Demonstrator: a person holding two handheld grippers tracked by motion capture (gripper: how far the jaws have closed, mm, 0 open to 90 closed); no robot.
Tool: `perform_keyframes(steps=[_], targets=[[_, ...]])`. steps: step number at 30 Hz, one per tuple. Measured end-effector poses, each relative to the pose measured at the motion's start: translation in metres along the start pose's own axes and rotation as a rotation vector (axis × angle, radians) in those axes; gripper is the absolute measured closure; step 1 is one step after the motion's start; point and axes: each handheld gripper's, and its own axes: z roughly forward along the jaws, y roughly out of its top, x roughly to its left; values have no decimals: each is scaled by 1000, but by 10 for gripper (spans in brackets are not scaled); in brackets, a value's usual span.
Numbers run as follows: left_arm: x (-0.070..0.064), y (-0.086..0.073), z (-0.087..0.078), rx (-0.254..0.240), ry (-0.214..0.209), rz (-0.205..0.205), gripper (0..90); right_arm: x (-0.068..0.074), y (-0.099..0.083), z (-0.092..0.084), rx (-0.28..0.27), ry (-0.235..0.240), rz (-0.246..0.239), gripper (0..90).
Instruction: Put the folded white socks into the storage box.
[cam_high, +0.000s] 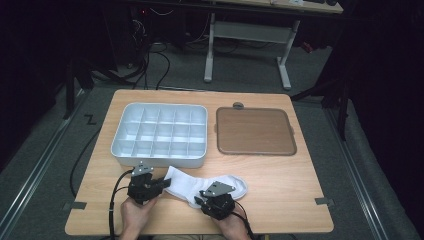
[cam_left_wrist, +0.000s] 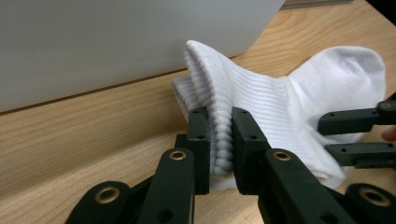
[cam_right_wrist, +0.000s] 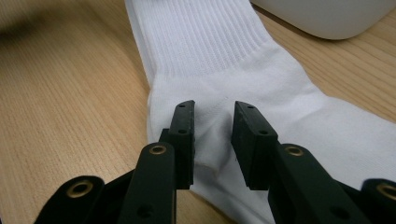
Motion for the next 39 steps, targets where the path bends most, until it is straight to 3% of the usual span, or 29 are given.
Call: perform_keyframes(steps=[11, 25, 35, 39], targets=[[-15, 17, -15, -40, -88, -19, 796, 4, 5, 6, 7, 19, -8, 704], [-29, 31, -21, -61, -163, -37, 799, 16, 22, 24, 14, 37, -40, 704], [-32, 34, -19, -49, -176, -39, 801, 20, 31, 34, 15, 59, -45, 697], [-32, 34, -18, -42, -165, -33, 803, 19, 31, 30, 23, 62, -37, 644]])
